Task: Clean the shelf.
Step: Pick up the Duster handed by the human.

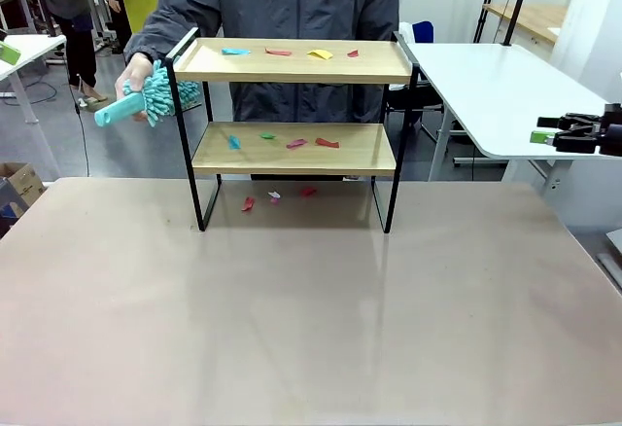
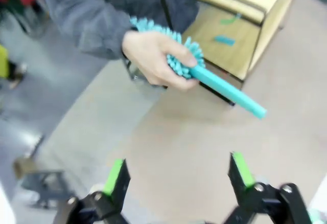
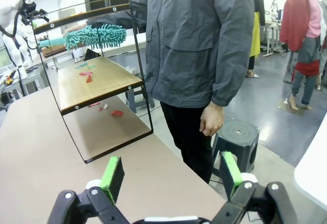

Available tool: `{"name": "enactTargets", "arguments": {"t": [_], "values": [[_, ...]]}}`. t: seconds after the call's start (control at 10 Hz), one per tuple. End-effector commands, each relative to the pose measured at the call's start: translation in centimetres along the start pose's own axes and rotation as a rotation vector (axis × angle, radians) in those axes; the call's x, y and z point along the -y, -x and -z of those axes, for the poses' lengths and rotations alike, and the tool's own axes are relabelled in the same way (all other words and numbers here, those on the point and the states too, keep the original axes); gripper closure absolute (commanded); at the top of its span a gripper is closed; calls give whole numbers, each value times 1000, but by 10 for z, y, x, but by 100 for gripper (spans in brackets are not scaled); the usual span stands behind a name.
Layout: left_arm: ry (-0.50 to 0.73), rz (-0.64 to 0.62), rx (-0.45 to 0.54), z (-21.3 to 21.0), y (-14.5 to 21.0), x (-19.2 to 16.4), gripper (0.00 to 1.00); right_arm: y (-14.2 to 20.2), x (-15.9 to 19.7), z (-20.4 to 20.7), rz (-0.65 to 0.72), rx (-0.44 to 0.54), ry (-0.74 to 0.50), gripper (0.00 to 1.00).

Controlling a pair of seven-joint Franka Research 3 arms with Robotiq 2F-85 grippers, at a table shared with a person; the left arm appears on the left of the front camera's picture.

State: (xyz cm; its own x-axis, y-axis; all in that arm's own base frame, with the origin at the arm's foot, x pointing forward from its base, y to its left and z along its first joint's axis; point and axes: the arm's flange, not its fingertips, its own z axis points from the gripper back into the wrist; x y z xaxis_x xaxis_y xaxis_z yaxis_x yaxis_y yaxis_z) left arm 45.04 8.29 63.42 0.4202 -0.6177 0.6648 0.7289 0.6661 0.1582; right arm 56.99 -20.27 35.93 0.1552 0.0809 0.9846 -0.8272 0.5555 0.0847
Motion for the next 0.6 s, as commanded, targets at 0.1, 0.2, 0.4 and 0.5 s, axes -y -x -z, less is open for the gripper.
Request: {"name": "enactTargets", "arguments": {"t": [0.1, 0.2, 0.4, 0.5], "values": [[-154, -169, -195, 22, -32, 76, 0, -2, -1, 2, -3, -2, 4, 0], [-198, -192, -216, 25, -44, 89, 0, -2, -1, 2, -3, -2, 4, 0], [-234, -152, -177, 34, -46, 97, 0, -2, -1, 2, -3, -2, 4, 0], [-198, -157, -193, 27, -49, 96, 0, -2, -1, 2, -3, -2, 4, 0]]}}
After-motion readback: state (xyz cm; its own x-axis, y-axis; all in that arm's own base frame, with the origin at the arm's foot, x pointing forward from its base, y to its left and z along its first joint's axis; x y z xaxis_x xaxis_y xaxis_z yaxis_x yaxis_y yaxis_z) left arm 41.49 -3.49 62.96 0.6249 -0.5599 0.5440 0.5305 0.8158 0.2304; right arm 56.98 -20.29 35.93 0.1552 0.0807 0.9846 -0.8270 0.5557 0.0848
